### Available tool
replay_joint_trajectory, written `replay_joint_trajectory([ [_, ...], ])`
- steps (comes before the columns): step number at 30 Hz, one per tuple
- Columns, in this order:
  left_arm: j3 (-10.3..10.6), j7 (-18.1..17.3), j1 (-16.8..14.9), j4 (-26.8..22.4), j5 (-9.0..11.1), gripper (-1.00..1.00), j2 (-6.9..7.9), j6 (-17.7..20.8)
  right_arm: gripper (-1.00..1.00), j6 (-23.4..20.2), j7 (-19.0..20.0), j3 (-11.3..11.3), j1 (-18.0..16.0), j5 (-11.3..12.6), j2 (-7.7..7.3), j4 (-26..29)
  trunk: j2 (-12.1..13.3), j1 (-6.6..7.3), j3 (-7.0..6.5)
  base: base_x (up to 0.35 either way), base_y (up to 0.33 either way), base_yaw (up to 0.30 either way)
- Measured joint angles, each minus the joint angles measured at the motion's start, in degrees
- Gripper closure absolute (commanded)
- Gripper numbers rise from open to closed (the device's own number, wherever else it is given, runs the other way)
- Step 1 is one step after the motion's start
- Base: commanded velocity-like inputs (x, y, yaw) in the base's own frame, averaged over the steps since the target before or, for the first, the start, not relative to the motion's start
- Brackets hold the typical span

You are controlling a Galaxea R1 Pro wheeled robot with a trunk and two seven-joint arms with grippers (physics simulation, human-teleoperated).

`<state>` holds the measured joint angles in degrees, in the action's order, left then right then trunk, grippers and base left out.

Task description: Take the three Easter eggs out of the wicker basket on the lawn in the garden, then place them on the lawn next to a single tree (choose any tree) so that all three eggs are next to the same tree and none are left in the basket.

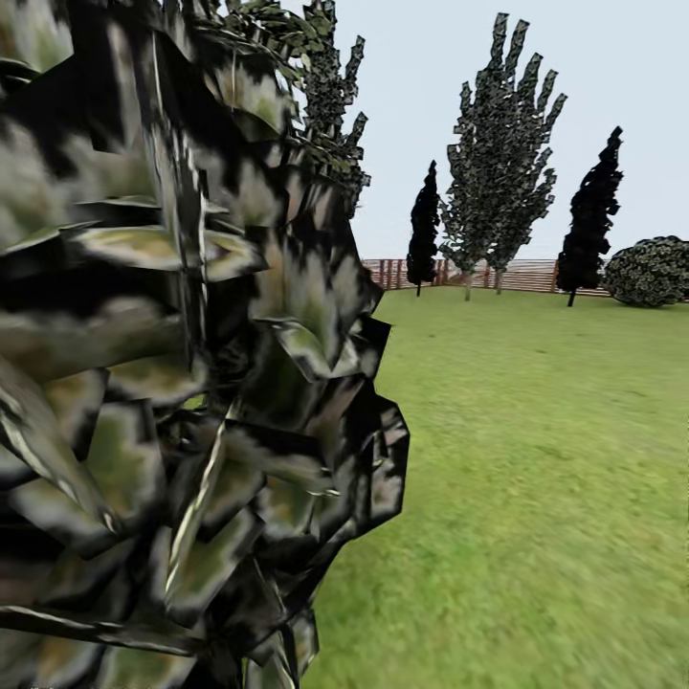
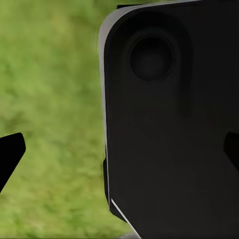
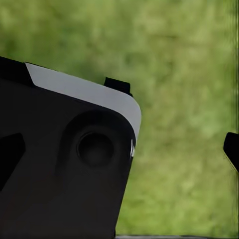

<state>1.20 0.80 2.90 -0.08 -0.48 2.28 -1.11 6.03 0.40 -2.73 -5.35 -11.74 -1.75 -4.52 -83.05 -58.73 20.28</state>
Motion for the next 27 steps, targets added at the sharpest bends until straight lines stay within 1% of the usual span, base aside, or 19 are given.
replay_joint_trajectory([
  [6, 0.0, 0.0, 0.0, 0.0, 0.0, -1.0, 0.0, 0.0, -1.0, 0.0, 0.0, 0.1, 0.0, 0.2, 0.02, 0.0, 0.0, 0.0, 0.0, 0.0, -0.321, 0.203],
  [20, 0.0, 0.0, 0.0, 0.0, 0.0, -1.0, 0.0, 0.0, -1.0, 0.0, -0.1, 0.2, 0.0, 0.3, 0.0, 0.0, 0.0, 0.0, 0.0, 0.0, -0.32, 0.263],
  [27, 0.0, 0.0, 0.0, 0.0, 0.0, -1.0, 0.0, 0.0, -1.0, 0.1, -0.1, 0.2, 0.0, 0.4, 0.0, 0.0, 0.0, 0.0, 0.0, 0.0, -0.274, 0.265],
])
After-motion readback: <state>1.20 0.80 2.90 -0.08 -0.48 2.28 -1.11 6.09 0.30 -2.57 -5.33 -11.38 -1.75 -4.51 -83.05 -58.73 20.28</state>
